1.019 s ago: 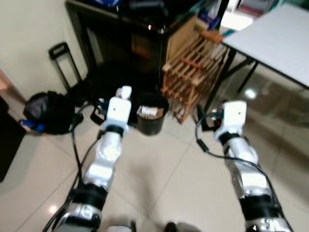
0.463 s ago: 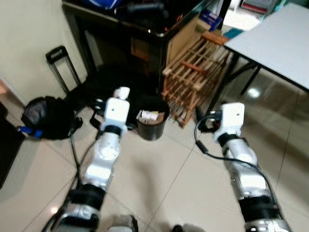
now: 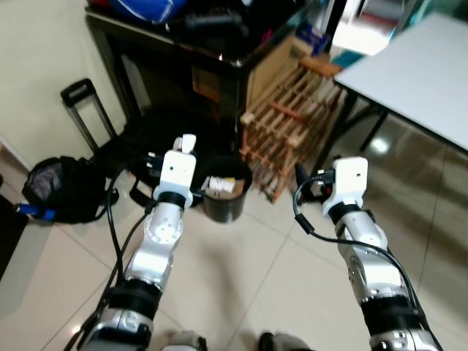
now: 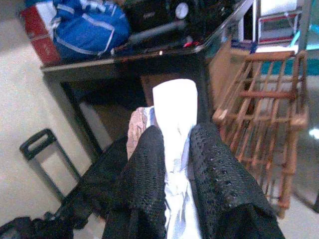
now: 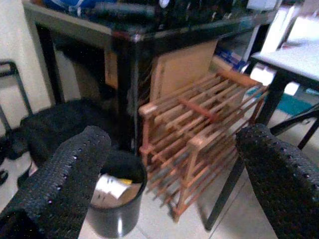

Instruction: Picking trash to rubbish bin

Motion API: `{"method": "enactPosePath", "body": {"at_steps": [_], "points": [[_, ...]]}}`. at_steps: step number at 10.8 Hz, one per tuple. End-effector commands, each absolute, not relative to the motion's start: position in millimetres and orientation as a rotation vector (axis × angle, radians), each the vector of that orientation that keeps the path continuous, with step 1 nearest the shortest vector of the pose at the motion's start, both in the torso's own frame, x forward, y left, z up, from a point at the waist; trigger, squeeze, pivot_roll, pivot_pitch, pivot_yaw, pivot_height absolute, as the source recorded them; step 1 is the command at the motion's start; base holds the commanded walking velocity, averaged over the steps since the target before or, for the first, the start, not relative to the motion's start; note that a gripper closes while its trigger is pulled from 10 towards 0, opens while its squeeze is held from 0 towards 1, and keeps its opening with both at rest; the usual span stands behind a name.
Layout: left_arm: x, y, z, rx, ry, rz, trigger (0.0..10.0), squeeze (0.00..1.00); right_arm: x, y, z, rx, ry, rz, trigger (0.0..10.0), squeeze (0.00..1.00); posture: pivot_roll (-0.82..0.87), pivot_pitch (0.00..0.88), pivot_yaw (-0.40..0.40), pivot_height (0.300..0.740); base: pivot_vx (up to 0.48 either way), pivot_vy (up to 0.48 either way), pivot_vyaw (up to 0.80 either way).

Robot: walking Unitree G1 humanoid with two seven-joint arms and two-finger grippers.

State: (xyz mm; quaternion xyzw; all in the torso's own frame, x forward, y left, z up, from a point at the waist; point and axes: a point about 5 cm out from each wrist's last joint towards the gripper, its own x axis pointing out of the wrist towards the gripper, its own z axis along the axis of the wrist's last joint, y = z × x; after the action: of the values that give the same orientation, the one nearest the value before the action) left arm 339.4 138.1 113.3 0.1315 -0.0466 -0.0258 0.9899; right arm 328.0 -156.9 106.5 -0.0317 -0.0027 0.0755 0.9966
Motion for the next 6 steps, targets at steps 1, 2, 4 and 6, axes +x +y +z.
{"method": "enactPosePath", "body": {"at_steps": [1,2,4,6], "points": [[333.3,143.2,89.7,0.256,0.001,-0.059,10.0,0.00,324.5,-154.3,86.8,-0.080,0.068,0.161,10.0,0.00,0.01,0.181,0.003,0.740,0.352,0.000,0.00],[329.1,144.8,73.5,0.267,0.067,-0.069,10.0,0.00,322.3,-154.3,70.3,-0.092,0.136,0.168,10.0,0.00,0.01,0.178,0.003,0.740,0.352,0.000,0.00],[309.4,155.6,27.5,0.266,0.277,-0.069,10.0,0.00,303.4,-157.6,18.4,-0.100,0.377,0.158,10.0,0.00,0.01,0.170,0.007,0.740,0.349,0.000,0.00],[277.5,162.4,-15.0,0.287,0.491,-0.084,10.0,0.00,270.8,-159.0,-23.8,-0.120,0.594,0.151,10.0,0.00,0.01,0.161,0.012,0.740,0.347,0.000,0.00]]}}
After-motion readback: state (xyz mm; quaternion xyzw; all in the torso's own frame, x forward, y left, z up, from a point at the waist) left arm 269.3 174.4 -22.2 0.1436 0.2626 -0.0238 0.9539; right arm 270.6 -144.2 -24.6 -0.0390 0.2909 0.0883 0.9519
